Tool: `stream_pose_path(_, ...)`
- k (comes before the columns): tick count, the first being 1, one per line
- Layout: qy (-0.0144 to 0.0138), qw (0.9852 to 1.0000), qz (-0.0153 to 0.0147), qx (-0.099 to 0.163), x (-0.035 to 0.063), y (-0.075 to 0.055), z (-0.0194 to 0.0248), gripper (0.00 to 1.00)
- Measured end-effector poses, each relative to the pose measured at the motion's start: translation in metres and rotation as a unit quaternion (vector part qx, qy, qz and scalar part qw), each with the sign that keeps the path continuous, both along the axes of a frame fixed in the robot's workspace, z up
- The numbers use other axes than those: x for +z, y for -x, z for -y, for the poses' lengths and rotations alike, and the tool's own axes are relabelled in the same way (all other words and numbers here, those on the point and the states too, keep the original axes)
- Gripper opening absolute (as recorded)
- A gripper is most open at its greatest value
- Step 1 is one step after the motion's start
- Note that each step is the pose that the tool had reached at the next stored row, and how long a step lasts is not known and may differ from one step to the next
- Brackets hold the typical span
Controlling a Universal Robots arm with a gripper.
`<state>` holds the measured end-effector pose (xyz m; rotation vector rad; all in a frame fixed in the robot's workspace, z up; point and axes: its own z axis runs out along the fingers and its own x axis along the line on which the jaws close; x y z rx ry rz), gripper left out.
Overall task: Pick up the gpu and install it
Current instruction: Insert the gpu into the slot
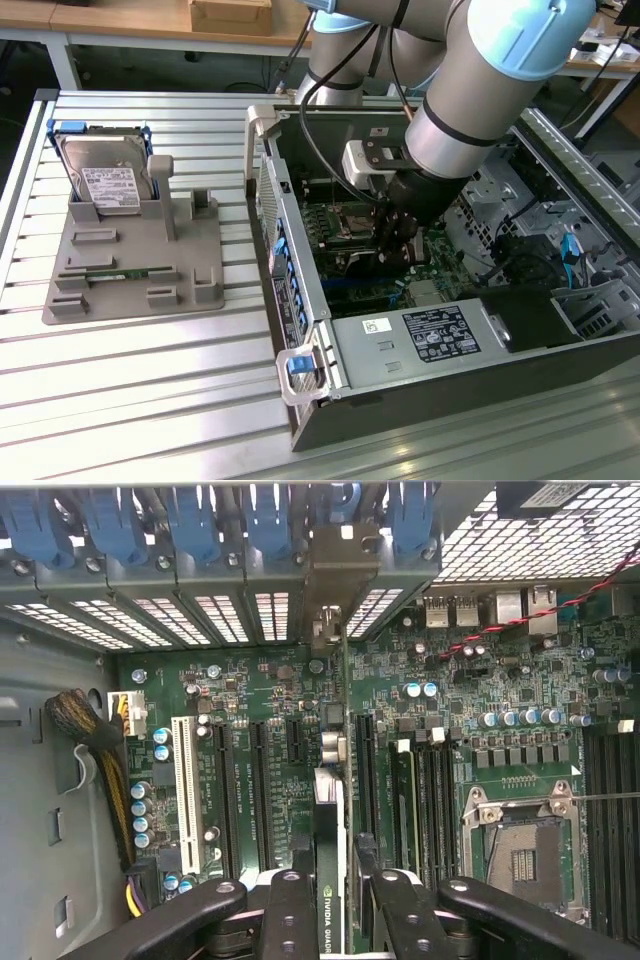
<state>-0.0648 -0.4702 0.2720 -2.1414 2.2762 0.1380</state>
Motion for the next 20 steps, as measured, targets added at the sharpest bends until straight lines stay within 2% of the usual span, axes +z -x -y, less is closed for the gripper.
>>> stream_pose_path(7, 0.0003, 1.0, 0.0001, 0.009, -0.0009, 0.0001, 0.0, 0.26)
stream_pose_path(10, 0.0015, 0.9999, 0.0, 0.012, -0.0009, -0.0001, -0.0036, 0.26)
stream_pose_path(12, 0.0017, 0.9999, 0.0, 0.012, -0.0009, 0.0001, -0.0036, 0.26)
stream_pose_path(15, 0.0042, 0.9999, 0.0, 0.011, -0.0018, 0.0016, -0.0036, 0.26)
stream_pose_path(20, 0.0043, 0.9999, -0.0001, 0.011, -0.0042, 0.0017, -0.0036, 0.26)
